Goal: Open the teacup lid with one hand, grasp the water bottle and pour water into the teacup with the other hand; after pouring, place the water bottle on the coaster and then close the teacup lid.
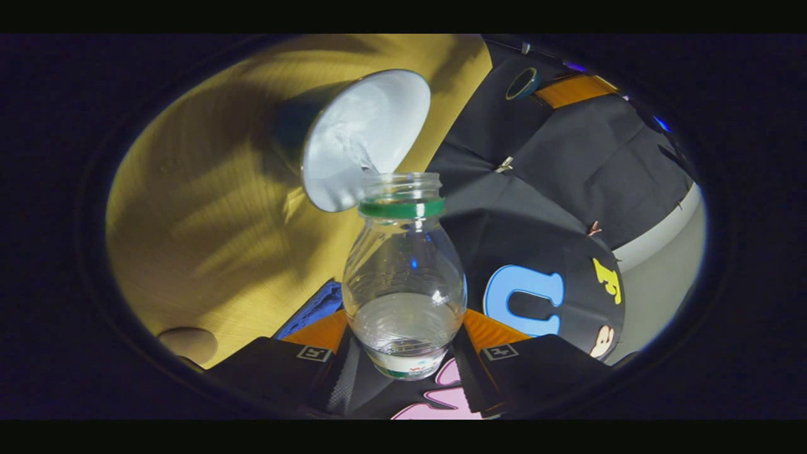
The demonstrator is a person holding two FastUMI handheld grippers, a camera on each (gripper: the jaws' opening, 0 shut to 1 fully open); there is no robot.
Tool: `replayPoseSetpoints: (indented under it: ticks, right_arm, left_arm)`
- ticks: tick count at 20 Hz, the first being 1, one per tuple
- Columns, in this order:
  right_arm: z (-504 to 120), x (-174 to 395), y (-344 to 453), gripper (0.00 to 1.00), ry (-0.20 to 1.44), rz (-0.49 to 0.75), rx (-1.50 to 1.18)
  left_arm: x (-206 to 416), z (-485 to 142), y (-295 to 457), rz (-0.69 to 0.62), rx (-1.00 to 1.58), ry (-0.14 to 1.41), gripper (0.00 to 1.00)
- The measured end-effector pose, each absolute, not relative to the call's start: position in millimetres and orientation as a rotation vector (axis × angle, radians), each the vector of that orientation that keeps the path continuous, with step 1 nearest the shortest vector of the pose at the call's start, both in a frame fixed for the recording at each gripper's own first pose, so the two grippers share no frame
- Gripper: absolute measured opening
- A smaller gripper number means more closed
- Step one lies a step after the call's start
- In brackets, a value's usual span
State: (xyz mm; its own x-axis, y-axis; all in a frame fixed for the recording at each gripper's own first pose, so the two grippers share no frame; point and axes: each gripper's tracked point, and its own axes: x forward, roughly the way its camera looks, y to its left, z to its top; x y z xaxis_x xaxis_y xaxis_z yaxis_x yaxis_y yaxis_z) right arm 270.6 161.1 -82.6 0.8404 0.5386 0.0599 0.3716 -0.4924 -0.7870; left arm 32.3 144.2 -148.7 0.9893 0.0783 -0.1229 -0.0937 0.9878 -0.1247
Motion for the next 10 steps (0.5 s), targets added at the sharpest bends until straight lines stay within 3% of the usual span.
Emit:
replayPoseSetpoints:
  ticks: [3, 5, 6, 7, 10]
  right_arm:
    - [-86, 275, 152, 0.71, -0.614, 0.247, -2.125]
    - [-87, 273, 152, 0.71, -0.603, 0.245, -2.112]
    - [-87, 275, 149, 0.71, -0.590, 0.243, -2.102]
    - [-88, 275, 147, 0.71, -0.575, 0.239, -2.090]
    - [-82, 277, 140, 0.71, -0.526, 0.206, -2.024]
  left_arm:
    - [31, -148, 144, 0.096, -0.135, 0.125, 0.28]
    - [32, -149, 145, 0.105, -0.139, 0.124, 0.24]
    - [33, -149, 145, 0.108, -0.141, 0.124, 0.31]
    - [34, -149, 145, 0.111, -0.142, 0.124, 0.24]
    - [40, -146, 142, 0.113, -0.138, 0.119, 0.28]
